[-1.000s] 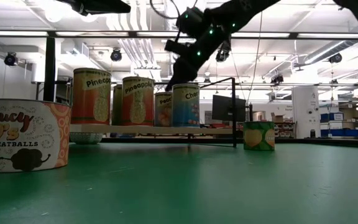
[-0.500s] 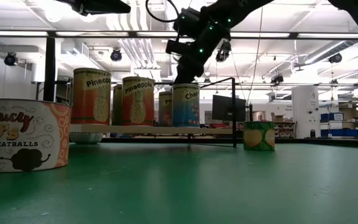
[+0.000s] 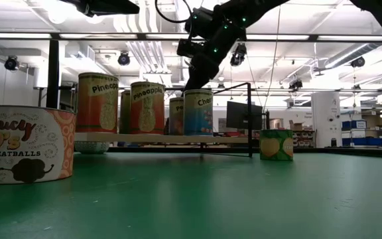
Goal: Pick and place cans onto a shelf
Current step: Adjust the cans on the shelf
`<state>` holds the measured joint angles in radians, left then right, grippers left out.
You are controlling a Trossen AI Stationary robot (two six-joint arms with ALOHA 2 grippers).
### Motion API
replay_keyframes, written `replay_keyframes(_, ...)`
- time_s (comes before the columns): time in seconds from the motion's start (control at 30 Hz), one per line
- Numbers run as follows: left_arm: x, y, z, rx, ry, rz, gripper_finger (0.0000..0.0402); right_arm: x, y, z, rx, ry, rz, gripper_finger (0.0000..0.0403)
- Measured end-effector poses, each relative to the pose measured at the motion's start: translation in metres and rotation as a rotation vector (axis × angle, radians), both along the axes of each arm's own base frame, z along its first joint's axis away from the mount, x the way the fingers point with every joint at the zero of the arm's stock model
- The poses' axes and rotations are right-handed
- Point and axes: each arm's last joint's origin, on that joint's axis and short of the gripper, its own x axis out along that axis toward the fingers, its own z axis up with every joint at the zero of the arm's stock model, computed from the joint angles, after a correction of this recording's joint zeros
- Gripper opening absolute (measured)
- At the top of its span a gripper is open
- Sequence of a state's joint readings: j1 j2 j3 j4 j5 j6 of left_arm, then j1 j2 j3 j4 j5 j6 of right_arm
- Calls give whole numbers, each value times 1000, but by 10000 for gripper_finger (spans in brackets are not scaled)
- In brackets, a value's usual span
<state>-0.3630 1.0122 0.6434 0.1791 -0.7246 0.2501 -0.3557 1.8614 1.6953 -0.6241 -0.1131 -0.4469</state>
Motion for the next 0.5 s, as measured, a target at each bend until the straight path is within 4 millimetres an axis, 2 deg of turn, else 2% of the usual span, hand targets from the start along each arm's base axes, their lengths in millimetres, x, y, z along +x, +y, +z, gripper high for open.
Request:
replay_keyframes(0.37, 0, 0, 0, 0, 0, 0, 0, -1, 5, -1, 37, 19, 26, 9)
replay_keyframes(0.5, 0, 0, 0, 0, 0, 0, 0, 0, 3, 6, 1, 8, 18, 8)
